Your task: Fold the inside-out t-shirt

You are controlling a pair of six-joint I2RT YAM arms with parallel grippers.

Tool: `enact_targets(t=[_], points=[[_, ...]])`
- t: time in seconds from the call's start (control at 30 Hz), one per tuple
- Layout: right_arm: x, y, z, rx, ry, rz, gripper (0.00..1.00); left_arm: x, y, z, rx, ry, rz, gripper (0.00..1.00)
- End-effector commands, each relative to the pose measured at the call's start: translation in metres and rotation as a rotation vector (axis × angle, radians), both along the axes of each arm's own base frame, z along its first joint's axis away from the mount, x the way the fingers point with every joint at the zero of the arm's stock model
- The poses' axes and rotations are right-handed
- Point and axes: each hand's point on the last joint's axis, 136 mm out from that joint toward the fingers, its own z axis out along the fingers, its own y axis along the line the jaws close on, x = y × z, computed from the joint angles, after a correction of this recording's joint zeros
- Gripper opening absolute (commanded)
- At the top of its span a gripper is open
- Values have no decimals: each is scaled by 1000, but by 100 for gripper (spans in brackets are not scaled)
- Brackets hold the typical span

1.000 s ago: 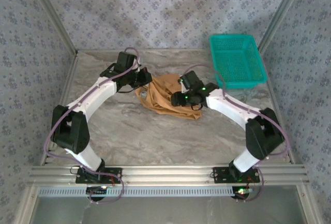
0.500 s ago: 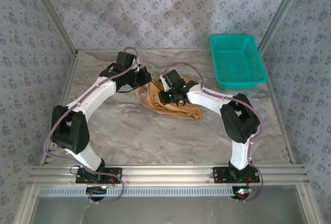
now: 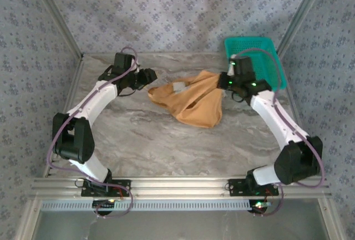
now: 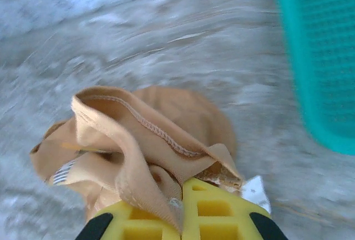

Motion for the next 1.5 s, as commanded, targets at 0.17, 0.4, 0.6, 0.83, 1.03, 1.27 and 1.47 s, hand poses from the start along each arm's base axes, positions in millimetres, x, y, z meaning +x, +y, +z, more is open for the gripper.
enact_targets(t=[0.17,0.4,0.6,0.83,1.03,1.27,1.47], points=[[-22,-18,-65,51,198,-49,0,-9,-11,-75,-22,137,-33,47],[-23,-16,-61,51,193,-32,0,0,-35,-114,-24,205,-80,53],[-25,-16,-60,56,188,-26,0,11,-69,-131,-27,231,-127,53],[-28,-10,-39,79,169,15,0,35,-70,-123,-33,209,-122,0],[-42,-33,26,126,57,-9,0,31,34,-11,65,28,54,0],[-66,-41,88,250,-106,-38,0,-7,71,133,-20,-253,128,0],[-76,-16,82,348,-71,29,0,-28,65,142,-17,-268,92,0]])
